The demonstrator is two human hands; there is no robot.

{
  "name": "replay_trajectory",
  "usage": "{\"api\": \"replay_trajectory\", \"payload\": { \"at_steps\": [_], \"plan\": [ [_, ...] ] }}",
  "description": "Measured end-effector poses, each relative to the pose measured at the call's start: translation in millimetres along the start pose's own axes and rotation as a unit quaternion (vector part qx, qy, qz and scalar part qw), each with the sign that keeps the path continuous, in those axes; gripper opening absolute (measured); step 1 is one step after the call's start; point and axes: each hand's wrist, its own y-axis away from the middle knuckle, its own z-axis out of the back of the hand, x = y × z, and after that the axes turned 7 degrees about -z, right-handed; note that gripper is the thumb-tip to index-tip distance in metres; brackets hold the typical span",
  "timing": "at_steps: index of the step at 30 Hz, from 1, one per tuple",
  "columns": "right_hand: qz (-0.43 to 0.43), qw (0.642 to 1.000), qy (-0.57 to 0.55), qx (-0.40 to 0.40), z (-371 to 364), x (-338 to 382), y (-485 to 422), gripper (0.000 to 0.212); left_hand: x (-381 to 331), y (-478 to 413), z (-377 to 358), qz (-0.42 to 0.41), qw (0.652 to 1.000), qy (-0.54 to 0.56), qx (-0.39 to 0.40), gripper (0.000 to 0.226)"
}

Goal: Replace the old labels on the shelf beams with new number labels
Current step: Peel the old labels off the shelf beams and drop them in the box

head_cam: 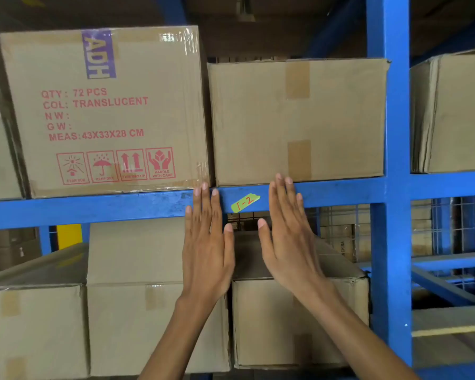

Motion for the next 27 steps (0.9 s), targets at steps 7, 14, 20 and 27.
{"api": "replay_trajectory", "payload": {
  "at_steps": [7, 14, 20, 27],
  "plan": [
    [-0.013, 1.000, 0.026, 0.011, -21.1, 1.4, -0.6, 0.067, 18.9, -0.4, -19.3, 0.004, 1.000, -0.016, 0.010, 0.063],
    [-0.036, 0.998, -0.002, -0.049, -39.5, 2.2, 6.0, 0.071, 32.9, 10.1, -24.1, -0.021, 0.999, -0.026, -0.005, 0.072],
    [-0.042, 0.996, -0.019, -0.077, -44.0, 3.4, 5.3, 0.066, 33.9, 7.3, -29.1, -0.015, 1.000, -0.018, -0.015, 0.078],
    [-0.035, 0.995, -0.021, -0.090, -41.5, -0.2, 3.4, 0.051, 36.9, 9.4, -29.9, -0.018, 0.999, -0.021, -0.021, 0.078]
  ]
}}
